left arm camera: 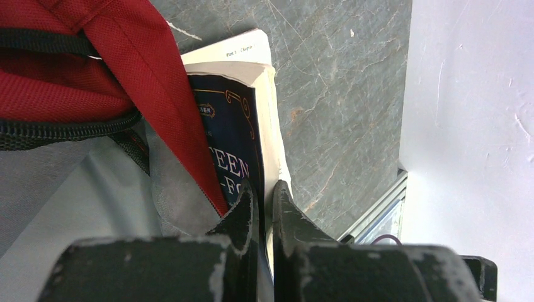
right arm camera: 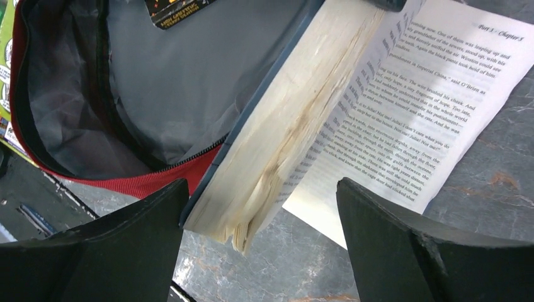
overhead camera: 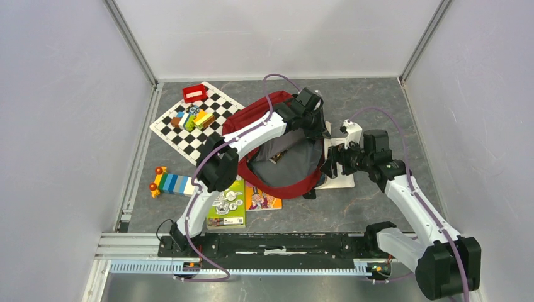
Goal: Pack the student bag
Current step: Pick up the book from the center of the board.
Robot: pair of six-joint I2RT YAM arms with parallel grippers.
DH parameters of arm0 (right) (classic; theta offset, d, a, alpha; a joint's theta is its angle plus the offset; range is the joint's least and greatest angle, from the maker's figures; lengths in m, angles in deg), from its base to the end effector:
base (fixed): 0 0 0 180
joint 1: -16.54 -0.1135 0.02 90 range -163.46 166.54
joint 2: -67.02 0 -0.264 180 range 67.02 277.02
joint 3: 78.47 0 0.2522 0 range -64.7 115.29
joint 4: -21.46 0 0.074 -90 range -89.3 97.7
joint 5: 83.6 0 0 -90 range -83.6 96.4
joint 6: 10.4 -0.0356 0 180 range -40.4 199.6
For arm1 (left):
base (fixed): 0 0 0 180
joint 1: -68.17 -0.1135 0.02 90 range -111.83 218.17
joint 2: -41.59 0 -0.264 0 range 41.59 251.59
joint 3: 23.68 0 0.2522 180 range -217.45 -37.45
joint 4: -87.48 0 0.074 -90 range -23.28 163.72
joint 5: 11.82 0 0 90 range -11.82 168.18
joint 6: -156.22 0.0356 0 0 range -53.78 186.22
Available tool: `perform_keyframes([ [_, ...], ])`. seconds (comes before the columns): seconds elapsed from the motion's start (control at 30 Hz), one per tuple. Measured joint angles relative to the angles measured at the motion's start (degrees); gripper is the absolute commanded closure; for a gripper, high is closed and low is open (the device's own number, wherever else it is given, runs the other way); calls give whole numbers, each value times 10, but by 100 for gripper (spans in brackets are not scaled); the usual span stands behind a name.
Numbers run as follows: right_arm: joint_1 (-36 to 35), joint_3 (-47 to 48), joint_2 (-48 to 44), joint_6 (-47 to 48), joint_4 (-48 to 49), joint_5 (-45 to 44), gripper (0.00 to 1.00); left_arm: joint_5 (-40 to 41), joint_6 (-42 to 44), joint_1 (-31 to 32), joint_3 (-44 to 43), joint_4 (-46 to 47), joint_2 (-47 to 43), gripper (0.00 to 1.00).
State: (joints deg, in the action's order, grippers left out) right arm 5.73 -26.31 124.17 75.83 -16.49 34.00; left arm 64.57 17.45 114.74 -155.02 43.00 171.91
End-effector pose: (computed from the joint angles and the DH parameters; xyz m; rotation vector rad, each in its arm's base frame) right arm 0.1986 0.0547 0.2414 -0.3865 2.2794 0.6871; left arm 0.3526 -0.3847 0.2446 0.0826 2.5745 -1.0246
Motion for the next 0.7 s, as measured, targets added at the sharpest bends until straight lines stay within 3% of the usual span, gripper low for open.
perform_keyframes([
  [0.37, -94, 30, 36, -39, 14, -156, 21, 11, -26, 0, 13, 10, -6, 98],
  [0.7, -98, 30, 12, -34, -2, -178, 17, 12, -31, 0, 17, 15, -7, 98],
])
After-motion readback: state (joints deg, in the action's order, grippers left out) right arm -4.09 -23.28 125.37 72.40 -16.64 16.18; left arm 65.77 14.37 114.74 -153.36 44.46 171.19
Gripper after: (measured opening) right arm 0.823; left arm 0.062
